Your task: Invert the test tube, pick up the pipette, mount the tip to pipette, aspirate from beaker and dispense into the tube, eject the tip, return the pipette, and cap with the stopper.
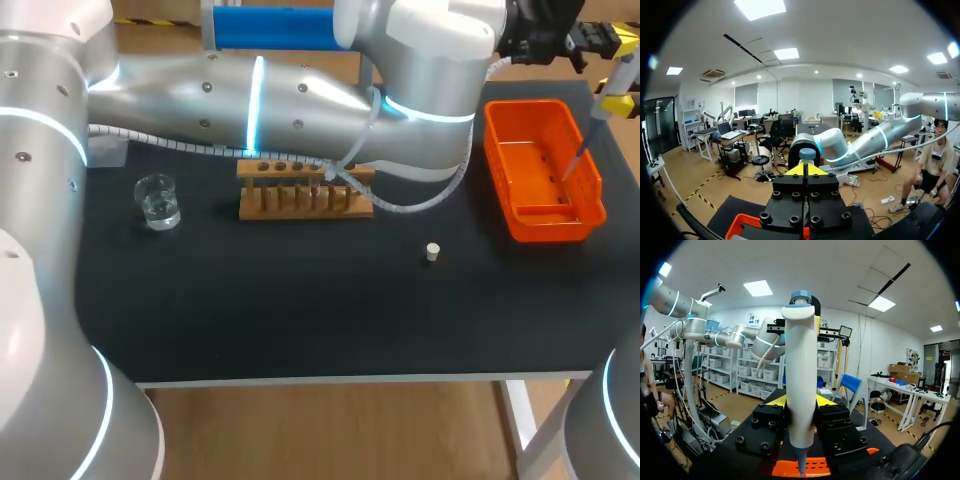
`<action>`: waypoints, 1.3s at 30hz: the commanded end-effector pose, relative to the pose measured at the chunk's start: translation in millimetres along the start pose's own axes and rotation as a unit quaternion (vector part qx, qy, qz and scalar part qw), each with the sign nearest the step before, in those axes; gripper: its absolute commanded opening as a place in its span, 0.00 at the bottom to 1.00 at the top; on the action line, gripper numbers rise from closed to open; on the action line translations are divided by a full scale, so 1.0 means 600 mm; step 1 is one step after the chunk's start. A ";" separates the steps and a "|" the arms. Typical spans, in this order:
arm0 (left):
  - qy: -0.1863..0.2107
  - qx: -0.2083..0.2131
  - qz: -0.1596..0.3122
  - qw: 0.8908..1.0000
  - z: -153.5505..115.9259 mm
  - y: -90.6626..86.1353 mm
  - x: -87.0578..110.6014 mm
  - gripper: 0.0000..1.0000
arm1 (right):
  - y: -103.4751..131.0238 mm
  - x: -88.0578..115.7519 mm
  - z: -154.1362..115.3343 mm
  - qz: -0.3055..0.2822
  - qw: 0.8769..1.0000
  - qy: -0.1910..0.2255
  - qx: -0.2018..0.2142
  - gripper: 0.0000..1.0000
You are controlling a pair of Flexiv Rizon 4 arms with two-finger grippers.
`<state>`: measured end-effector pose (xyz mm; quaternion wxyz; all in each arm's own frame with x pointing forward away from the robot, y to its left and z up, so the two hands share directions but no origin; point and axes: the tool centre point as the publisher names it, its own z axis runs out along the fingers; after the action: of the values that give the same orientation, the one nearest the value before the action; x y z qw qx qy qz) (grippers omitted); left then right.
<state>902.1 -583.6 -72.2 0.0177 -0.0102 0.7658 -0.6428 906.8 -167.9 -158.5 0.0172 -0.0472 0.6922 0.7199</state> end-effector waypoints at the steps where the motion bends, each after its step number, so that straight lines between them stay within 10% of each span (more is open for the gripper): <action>1: -0.005 0.102 -0.001 0.995 0.010 0.026 0.003 0.00 | 0.015 -0.005 -0.001 0.000 1.000 0.004 0.000 0.00; 18: -0.010 0.101 -0.011 0.995 0.010 0.041 0.004 0.00 | 0.015 -0.005 -0.001 0.000 1.000 0.004 0.000 0.00; 28: -0.014 0.104 0.015 0.994 -0.014 -0.008 -0.008 0.00 | 0.015 -0.005 -0.001 0.000 1.000 0.004 0.000 0.00; 29: -0.013 0.101 0.019 0.995 -0.017 -0.015 -0.009 0.07 | 0.015 -0.005 -0.001 0.000 1.000 0.004 0.000 0.00; 30: -0.007 0.093 0.024 0.995 -0.020 -0.020 -0.009 0.79 | 0.015 -0.005 -0.001 0.000 1.000 0.004 0.000 0.00; 31: -0.003 0.086 0.030 0.996 -0.022 -0.025 -0.009 1.00 | 0.015 -0.005 -0.001 0.000 1.000 0.004 0.000 0.00; 39: 0.054 0.063 0.042 0.996 -0.053 -0.039 -0.001 1.00 | 0.015 -0.005 -0.001 0.000 1.000 0.004 0.000 0.00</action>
<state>897.6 -571.9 -42.4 0.0197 0.0429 0.7419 -0.6688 908.6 -167.9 -149.6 0.0153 -0.0491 0.6918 0.7202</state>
